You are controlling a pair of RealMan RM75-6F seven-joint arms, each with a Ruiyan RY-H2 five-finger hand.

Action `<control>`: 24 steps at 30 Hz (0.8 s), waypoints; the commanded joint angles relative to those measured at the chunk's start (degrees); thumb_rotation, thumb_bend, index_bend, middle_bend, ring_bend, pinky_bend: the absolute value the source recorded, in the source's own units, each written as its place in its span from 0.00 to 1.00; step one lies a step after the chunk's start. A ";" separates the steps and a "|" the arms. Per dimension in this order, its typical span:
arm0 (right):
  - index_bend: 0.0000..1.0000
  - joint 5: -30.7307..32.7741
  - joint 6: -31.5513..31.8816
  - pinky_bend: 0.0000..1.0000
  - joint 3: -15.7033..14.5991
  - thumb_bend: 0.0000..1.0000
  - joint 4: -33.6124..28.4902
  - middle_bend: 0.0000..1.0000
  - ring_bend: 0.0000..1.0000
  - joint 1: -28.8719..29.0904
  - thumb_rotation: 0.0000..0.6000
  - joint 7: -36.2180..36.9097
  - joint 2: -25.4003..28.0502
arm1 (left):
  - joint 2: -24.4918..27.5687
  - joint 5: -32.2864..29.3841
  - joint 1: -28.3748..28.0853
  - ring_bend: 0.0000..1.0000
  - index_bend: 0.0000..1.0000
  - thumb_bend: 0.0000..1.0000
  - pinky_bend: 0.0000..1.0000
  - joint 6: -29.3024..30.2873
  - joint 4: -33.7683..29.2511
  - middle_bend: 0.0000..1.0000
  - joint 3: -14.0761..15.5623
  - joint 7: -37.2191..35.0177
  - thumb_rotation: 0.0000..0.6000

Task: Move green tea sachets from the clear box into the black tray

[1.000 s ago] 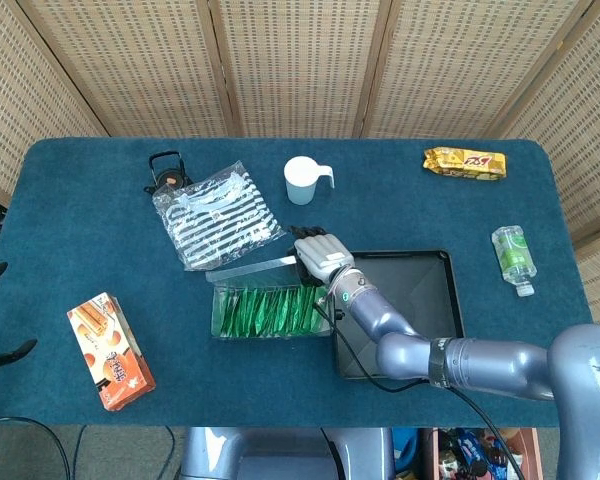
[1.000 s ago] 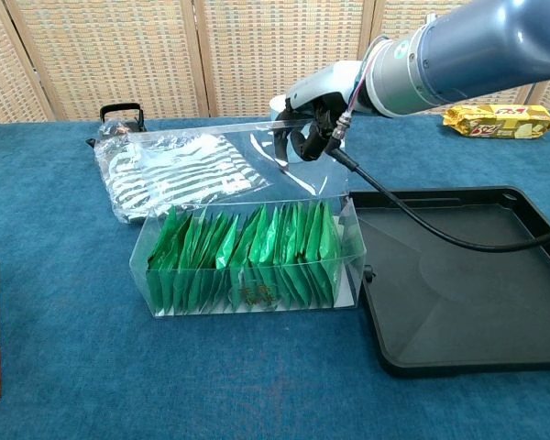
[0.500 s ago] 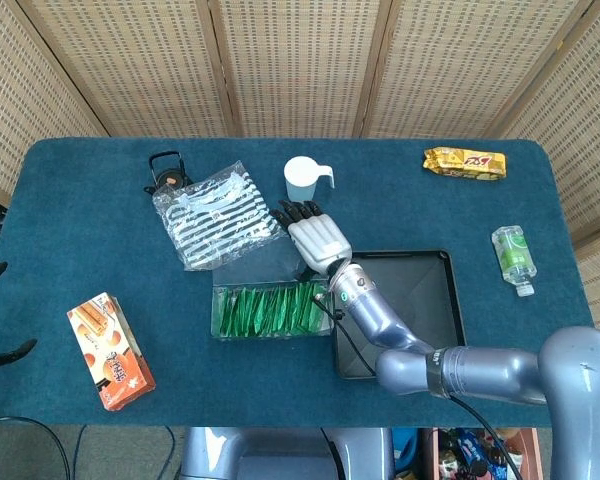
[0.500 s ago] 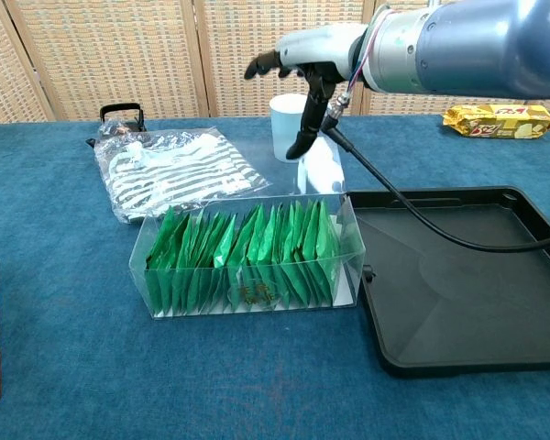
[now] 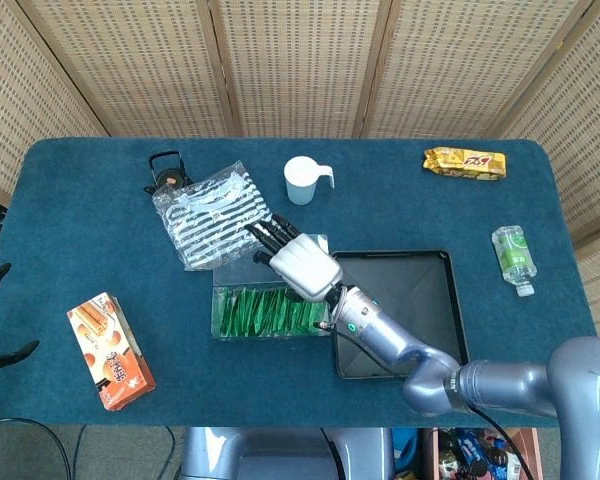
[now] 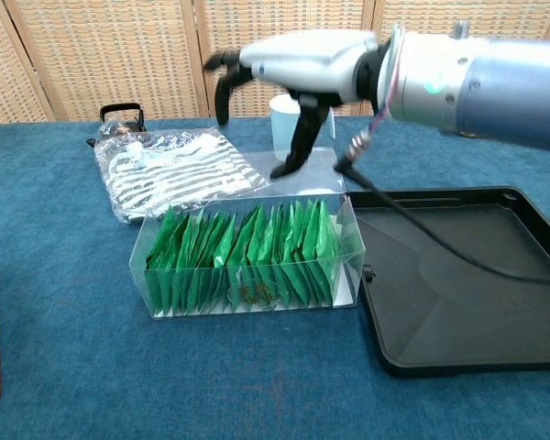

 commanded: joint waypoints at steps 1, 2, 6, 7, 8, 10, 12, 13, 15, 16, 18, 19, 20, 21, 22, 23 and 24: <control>0.40 -2.69 -2.45 0.07 -1.25 0.35 -0.15 0.07 0.00 -0.21 1.00 -0.53 -0.80 | -0.04 0.01 0.03 0.00 0.00 0.13 0.00 0.02 -0.07 0.00 0.05 0.10 1.00; 0.40 -2.96 -2.91 0.07 -1.00 0.36 0.07 0.07 0.00 -0.05 1.00 -0.90 -1.28 | -0.04 -0.01 0.05 0.00 0.00 0.13 0.00 0.04 -0.07 0.00 0.06 0.12 1.00; 0.40 -2.51 -4.43 0.07 0.04 0.38 0.78 0.07 0.00 0.46 1.00 -2.60 -2.52 | 0.03 -0.09 0.04 0.00 0.00 0.13 0.00 -0.01 0.00 0.00 0.03 -0.17 1.00; 0.41 -2.23 -4.87 0.07 0.28 0.39 0.98 0.07 0.00 0.66 1.00 -3.15 -2.80 | 0.07 -0.11 0.03 0.00 0.00 0.13 0.00 -0.03 0.03 0.00 0.00 -0.29 1.00; 0.41 -1.86 -5.26 0.07 0.55 0.40 1.22 0.07 0.00 0.80 1.00 -3.92 -3.08 | 0.12 -0.11 0.02 0.00 0.00 0.13 0.00 -0.06 0.07 0.00 0.00 -0.42 1.00; 0.42 -1.32 -5.97 0.07 0.82 0.41 1.65 0.07 0.00 1.18 1.00 -5.57 -3.48 | 0.19 -0.19 0.02 0.00 0.00 0.13 0.00 -0.09 0.15 0.00 -0.04 -0.69 1.00; 0.42 -0.43 -6.88 0.07 1.08 0.42 1.79 0.07 0.00 1.63 1.00 -7.49 -3.74 | 0.25 -0.28 -0.01 0.00 0.00 0.13 0.00 -0.19 0.26 0.00 -0.07 -0.90 1.00; 0.42 0.00 -7.30 0.07 1.20 0.42 1.77 0.08 0.00 1.85 1.00 -8.26 -3.84 | 0.27 -0.31 -0.04 0.00 0.00 0.13 0.00 -0.28 0.29 0.00 -0.07 -0.98 1.00; 0.42 0.97 -8.30 0.07 1.39 0.42 1.68 0.08 0.00 2.42 1.00 -10.10 -4.09 | 0.31 -0.38 -0.13 0.00 0.00 0.13 0.00 -0.46 0.35 0.00 -0.08 -1.11 1.00; 0.42 1.43 -8.70 0.07 1.47 0.42 1.67 0.08 0.00 2.69 1.00 -10.97 -4.21 | 0.32 -0.39 -0.16 0.00 0.00 0.13 0.00 -0.52 0.37 0.00 -0.09 -1.15 1.00; 0.42 2.56 -9.33 0.07 1.61 0.42 1.73 0.08 0.00 3.20 1.00 -12.73 -4.58 | 0.33 -0.39 -0.21 0.00 0.00 0.13 0.00 -0.60 0.41 0.00 -0.10 -1.18 1.00; 0.42 3.31 -9.56 0.07 1.70 0.42 1.83 0.08 0.00 3.48 1.00 -13.83 -4.94 | 0.33 -0.38 -0.23 0.00 0.00 0.13 0.00 -0.62 0.41 0.00 -0.09 -1.17 1.00; 0.42 3.99 -9.79 0.07 1.73 0.42 2.03 0.08 0.00 3.78 1.00 -14.91 -5.40 | 0.33 -0.34 -0.23 0.00 0.00 0.13 0.00 -0.59 0.41 0.00 -0.08 -1.18 1.00; 0.42 4.44 -9.90 0.07 1.75 0.43 2.20 0.08 0.00 3.97 1.00 -15.65 -5.70 | 0.34 -0.31 -0.21 0.00 0.00 0.13 0.00 -0.55 0.40 0.00 -0.08 -1.20 1.00; 0.42 4.85 -10.03 0.07 1.75 0.43 2.34 0.08 0.00 4.18 1.00 -16.39 -5.94 | 0.35 -0.31 -0.18 0.00 0.00 0.13 0.00 -0.48 0.41 0.00 -0.08 -1.23 1.00; 0.42 5.22 -10.17 0.07 1.71 0.43 2.37 0.09 0.00 4.35 1.00 -17.07 -6.07 | 0.36 -0.32 -0.15 0.00 0.00 0.13 0.00 -0.43 0.42 0.00 -0.09 -1.28 1.00; 0.42 5.61 -10.28 0.07 1.69 0.44 2.33 0.09 0.00 4.49 1.00 -17.64 -6.13 | 0.36 -0.35 -0.16 0.00 0.00 0.13 0.00 -0.43 0.45 0.00 -0.12 -1.33 1.00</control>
